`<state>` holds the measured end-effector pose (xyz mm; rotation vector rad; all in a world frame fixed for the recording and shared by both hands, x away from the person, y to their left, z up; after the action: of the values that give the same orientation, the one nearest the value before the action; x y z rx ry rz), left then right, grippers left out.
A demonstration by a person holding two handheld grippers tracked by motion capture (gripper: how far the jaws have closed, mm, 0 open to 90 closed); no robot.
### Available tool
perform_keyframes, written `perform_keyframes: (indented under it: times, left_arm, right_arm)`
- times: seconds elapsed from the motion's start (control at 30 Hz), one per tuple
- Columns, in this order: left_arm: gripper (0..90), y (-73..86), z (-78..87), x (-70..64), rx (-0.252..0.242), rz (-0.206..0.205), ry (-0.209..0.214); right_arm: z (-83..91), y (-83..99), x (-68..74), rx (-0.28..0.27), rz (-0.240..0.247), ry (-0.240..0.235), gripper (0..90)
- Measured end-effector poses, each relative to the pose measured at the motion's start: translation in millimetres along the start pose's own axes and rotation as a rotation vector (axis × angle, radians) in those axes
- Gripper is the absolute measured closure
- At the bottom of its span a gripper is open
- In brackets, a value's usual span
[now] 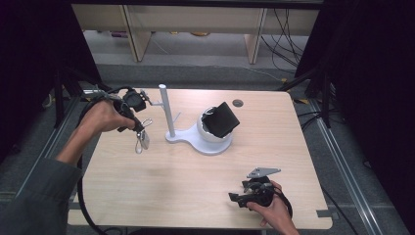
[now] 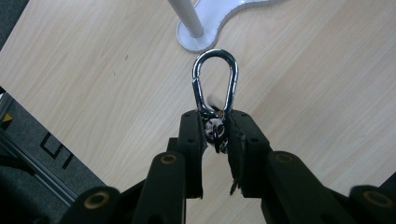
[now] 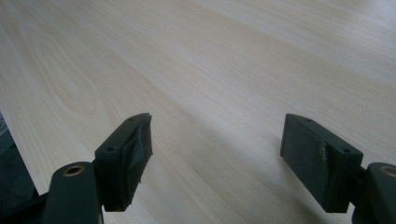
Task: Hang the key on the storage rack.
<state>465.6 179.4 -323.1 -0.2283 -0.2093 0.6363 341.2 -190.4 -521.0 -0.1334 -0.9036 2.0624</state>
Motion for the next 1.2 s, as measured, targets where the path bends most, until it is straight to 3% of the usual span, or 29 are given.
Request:
perform_keyframes:
  times: [0.17, 0.27, 0.47, 0.5, 0.57, 0.6, 0.8, 1.07, 1.1, 1.2]
  left_arm:
    - [75.3, -5.5, 6.5, 9.4, -0.011, 0.029, -0.02]
    - [75.2, -9.8, 9.6, 14.5, -0.015, 0.043, -0.028]
    - [75.2, -15.1, 13.0, 23.9, -0.037, 0.074, -0.036]
    - [75.2, -16.0, 13.6, 24.9, -0.042, 0.083, -0.04]
    - [75.2, -18.2, 14.8, 26.4, -0.031, 0.081, -0.04]
    - [75.2, -19.3, 14.9, 26.7, -0.035, 0.082, -0.043]
    - [75.2, -27.6, 12.7, 27.7, -0.038, 0.091, -0.05]
    - [75.2, -35.7, 3.2, 30.0, -0.008, 0.091, -0.052]
    - [75.2, -36.6, 1.3, 30.4, -0.017, 0.094, -0.053]
    - [75.2, -39.0, -1.3, 31.1, -0.018, 0.098, -0.039]
  right_arm:
    - [0.6, 0.2, 0.2, 0.02, 0.002, 0.0, 25.7]
    - [-1.7, 0.6, 1.4, -0.006, -0.007, -0.005, 25.8]
    - [-0.1, 1.0, 0.2, 0.024, 0.001, -0.031, 25.7]
    - [-0.3, 0.8, 1.0, 0.022, -0.006, -0.012, 25.7]
    - [-2.5, 0.8, 1.6, -0.007, -0.01, -0.008, 25.7]
    - [-1.0, 0.8, 0.7, 0.011, 0.006, -0.004, 25.7]
    - [-1.3, 1.2, 1.3, 0.011, -0.004, -0.005, 25.7]
    - [-1.6, 0.9, 1.4, 0.013, 0.01, -0.006, 25.7]
    - [-1.2, 1.4, 3.4, 0.02, -0.01, -0.01, 25.7]
    - [-1.5, 1.4, 1.5, 0.021, 0.015, -0.01, 25.7]
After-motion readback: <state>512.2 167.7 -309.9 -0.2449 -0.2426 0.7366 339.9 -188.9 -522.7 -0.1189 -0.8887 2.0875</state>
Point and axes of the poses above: each handheld gripper's, and its own axes: z roughly backward along the jaws, y roughly out of its underside, x roughly to its left, the point moved 3 cm from there along -z, roughly forward along the jaws, and after that the axes turned 2 degrees about y, right-handed, at the moved point
